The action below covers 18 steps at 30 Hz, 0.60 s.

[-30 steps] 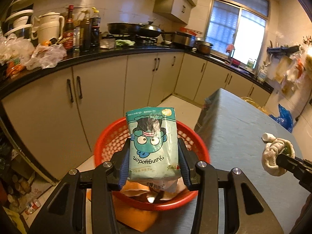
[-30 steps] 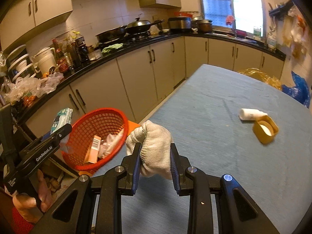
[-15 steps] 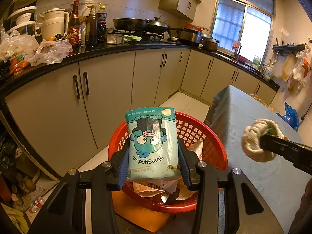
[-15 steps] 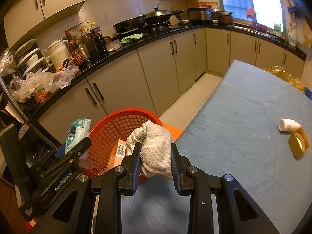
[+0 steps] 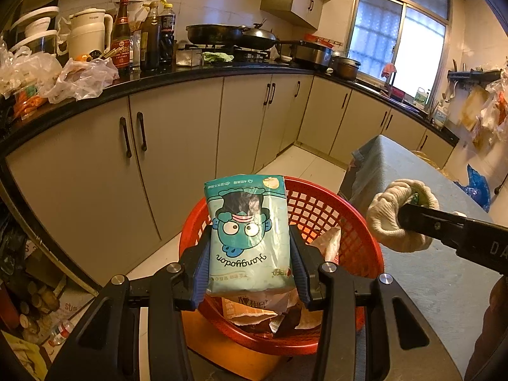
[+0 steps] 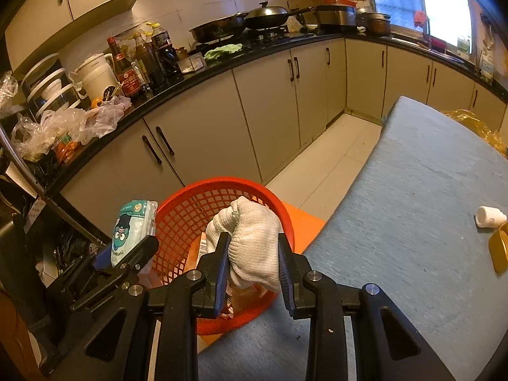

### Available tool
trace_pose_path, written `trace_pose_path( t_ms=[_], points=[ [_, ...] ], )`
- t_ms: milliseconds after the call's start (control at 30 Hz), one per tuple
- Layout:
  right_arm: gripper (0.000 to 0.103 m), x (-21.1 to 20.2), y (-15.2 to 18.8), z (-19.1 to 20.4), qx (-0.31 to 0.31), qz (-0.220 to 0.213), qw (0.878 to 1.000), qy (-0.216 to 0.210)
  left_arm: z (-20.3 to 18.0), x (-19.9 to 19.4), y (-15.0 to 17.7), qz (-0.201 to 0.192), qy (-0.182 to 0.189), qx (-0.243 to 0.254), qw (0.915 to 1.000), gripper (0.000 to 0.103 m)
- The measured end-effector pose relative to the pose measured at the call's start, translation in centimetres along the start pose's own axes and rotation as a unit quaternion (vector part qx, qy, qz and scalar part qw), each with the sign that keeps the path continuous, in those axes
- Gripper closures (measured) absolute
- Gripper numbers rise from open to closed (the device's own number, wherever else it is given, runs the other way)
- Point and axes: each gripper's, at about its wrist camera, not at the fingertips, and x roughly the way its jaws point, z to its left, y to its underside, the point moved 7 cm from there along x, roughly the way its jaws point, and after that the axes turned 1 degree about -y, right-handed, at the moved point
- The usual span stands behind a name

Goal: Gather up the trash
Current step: 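Carry the tissue packet and glove to the orange wastebasket and open both tools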

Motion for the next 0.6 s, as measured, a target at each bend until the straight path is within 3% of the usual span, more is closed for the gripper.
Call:
trace_pose_path(
  t_ms=[300,367,467,600],
  points=[
    [0.071,1.1,-0.4,-0.2,0.006,0.006,1.0,-0.004,-0.3,0.8,0.1,0.003,0.0,0.002,1.0,0.06],
    [0.07,1.4,-0.5,-0.2,0.006,0.007,1.0,-0.007,-0.4,0.8,0.2,0.003,0.002,0.002,1.0,0.054],
    [0.052,1.5,-0.8,-0.1,0.011,0.005,1.0,-0.015,-0.5,0.8,0.0,-0.001,-0.001,0.004,1.0,0.047],
    [0.049,0.7,-1.2,-0.5,0.016,-0.009,1.0,-0.017,-0.6,0.6,-0.3,-0.003,0.0,0.004,1.0,0.042]
  ],
)
